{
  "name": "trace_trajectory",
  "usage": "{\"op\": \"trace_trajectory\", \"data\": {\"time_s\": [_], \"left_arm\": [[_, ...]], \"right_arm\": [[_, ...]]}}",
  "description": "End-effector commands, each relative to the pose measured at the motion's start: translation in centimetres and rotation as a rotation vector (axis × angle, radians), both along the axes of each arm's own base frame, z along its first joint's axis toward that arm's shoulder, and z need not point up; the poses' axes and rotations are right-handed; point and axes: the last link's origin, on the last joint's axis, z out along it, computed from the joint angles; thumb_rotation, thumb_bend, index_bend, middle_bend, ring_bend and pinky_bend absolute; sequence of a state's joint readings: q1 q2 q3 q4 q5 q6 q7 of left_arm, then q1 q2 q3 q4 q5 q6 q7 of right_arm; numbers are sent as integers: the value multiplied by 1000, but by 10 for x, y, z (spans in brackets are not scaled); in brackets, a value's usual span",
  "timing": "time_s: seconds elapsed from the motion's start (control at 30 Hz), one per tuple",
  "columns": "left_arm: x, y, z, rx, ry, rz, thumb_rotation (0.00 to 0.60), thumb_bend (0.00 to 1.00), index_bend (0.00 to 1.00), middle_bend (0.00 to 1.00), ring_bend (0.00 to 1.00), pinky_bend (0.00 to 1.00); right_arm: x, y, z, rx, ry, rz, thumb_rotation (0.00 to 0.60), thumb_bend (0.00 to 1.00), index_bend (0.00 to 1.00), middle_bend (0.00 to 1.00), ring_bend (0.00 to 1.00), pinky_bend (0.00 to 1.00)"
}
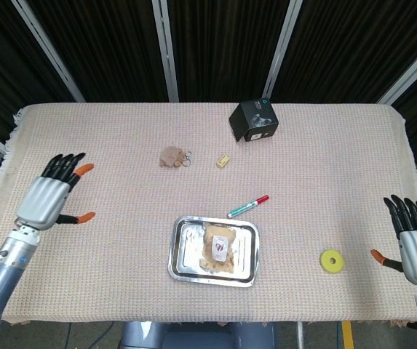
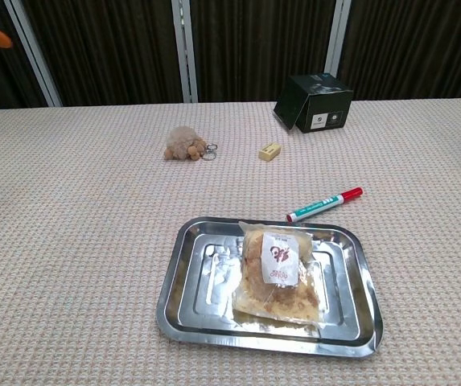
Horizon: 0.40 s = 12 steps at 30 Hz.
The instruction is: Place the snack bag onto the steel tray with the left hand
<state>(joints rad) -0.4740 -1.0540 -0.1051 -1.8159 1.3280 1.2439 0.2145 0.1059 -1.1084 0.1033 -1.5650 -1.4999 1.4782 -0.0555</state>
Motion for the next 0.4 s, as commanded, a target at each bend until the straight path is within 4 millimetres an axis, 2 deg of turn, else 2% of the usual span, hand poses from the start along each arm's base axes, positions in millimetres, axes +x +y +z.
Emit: {"op": "trace_trajectory", "data": {"time_s": [0.03, 0.27, 0.4], "left_arm": [[-35, -40, 17, 66, -43, 42, 460, 0, 153, 0, 0, 0], [-63, -92, 19, 107, -92, 74, 489, 5, 160, 0, 0, 0], [-71, -113, 18, 107, -105, 98, 490, 9, 160, 0, 0, 0]], "right_arm": [[1, -3, -2, 4, 3, 7, 600, 0, 28, 32, 0, 0], [5, -6, -6, 18, 7, 19, 600, 0, 28, 32, 0, 0], [5, -6, -7, 20, 7, 22, 600, 0, 28, 32, 0, 0]]}}
